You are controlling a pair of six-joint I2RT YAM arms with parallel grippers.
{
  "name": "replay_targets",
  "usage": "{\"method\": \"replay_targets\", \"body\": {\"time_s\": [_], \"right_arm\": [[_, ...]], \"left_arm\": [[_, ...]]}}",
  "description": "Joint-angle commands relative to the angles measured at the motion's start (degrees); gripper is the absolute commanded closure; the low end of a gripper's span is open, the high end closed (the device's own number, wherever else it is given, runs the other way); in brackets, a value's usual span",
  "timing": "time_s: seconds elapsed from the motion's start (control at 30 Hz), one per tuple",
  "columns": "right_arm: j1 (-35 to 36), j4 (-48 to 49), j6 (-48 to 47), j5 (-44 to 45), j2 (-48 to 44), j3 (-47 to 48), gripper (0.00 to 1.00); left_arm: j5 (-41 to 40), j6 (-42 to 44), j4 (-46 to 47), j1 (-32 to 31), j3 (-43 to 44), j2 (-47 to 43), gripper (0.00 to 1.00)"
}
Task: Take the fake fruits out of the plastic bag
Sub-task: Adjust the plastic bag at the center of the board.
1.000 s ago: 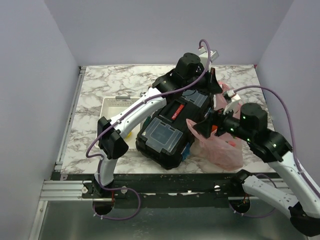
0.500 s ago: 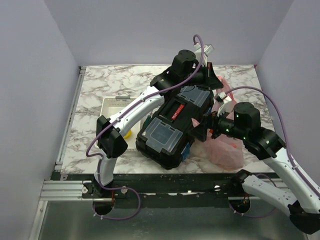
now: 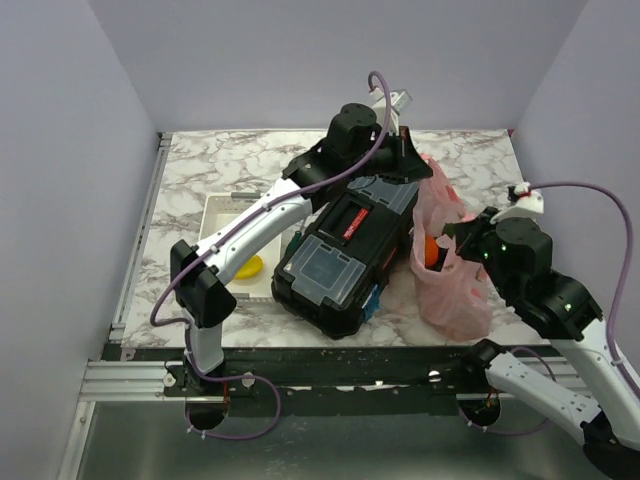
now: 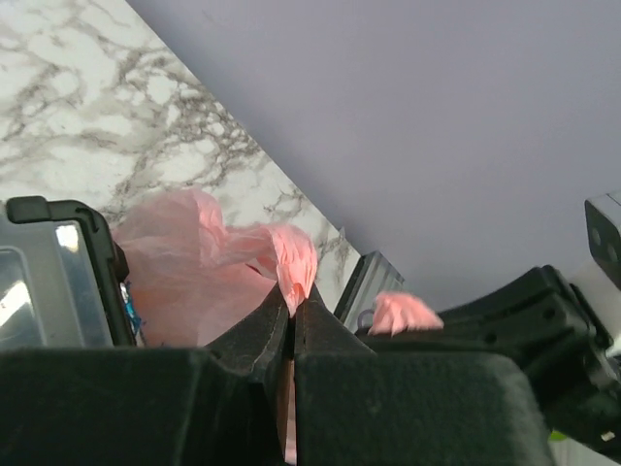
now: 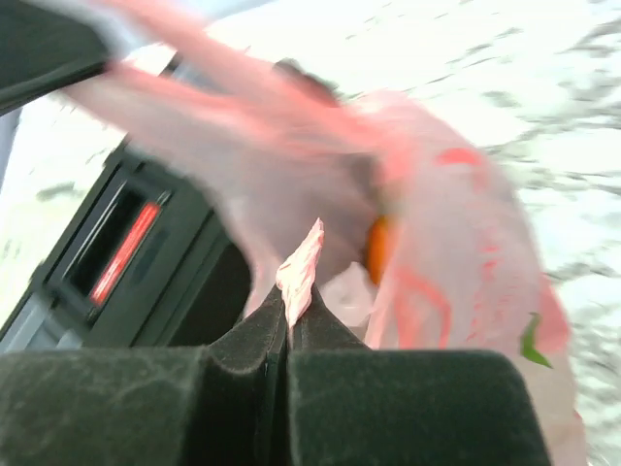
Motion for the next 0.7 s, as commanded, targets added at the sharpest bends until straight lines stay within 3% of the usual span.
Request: {"method": "replay_targets", "body": {"time_s": [0.0, 0.17, 0.23, 0.33, 0.47, 0.63, 0.67], "right_arm": [[0.3, -10.3, 10.5, 27.2, -0.6, 5.6, 0.99], [0.3, -20.0, 15.8, 41.6, 0.9, 12.8, 0.99], [0.3, -19.5, 14.7, 43.0, -1.1, 13.6, 0.96], [0.2, -11.4, 3.7, 35.6, -5.8, 10.7, 0.77], [0.3, -12.6, 1.2, 22.2, -8.7, 10.0, 0.48], [0.3, -15.7, -4.0, 8.6, -5.2, 18.0, 0.06], [0.3, -16.6, -4.5, 6.4, -3.2, 20.9, 0.02]], "left_arm": [[-8.0, 1.0, 1.3, 0.5, -2.0, -8.4, 1.0], [-13.3, 2.0, 6.1, 0.7, -11.3, -15.2, 1.0], [-13.2, 3.2, 6.2, 1.2, -11.7, -15.6, 1.0], [-10.2, 5.4, 2.0, 1.5, -7.3, -13.1, 1.0], [0.2, 6.4, -1.4, 2.0, -2.1, -8.7, 1.0], [6.1, 6.0, -3.1, 2.1, 0.9, -6.2, 1.0], [6.7, 5.8, -3.2, 2.0, 1.0, -6.1, 1.0]]}}
